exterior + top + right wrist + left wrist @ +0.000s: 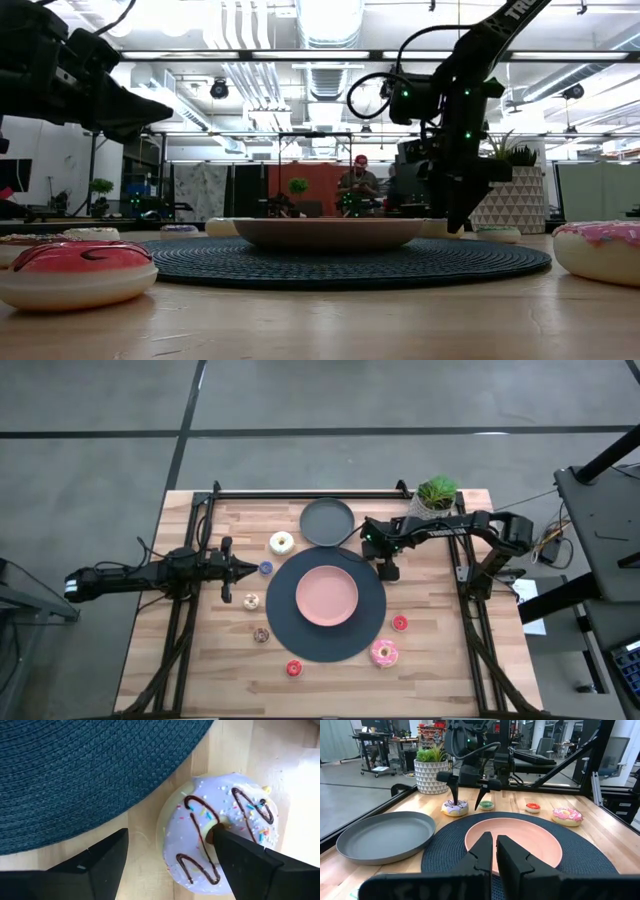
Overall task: Pick & Place donuts
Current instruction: Put the large purple donut on the gray plate
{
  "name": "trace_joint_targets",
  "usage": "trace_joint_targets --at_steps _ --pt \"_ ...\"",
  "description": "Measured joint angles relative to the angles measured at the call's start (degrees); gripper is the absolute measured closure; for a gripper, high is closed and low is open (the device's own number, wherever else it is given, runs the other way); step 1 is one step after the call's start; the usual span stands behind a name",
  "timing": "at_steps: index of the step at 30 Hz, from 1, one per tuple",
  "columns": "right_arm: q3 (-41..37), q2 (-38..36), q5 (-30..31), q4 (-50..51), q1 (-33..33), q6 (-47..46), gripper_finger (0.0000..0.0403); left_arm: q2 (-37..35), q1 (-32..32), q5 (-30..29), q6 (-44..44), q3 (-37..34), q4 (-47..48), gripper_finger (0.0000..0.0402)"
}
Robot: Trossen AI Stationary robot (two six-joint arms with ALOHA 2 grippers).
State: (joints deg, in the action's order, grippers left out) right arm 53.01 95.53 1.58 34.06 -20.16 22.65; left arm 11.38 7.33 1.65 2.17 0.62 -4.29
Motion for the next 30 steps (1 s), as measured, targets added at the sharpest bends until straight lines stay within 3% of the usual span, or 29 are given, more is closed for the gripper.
trace_joint_targets --at_steps 30 --pt "-1.70 -0.04 0.14 -2.13 -0.42 0.24 0.0195 0.02 0.02 0.00 0.00 0.00 0.20 0.0401"
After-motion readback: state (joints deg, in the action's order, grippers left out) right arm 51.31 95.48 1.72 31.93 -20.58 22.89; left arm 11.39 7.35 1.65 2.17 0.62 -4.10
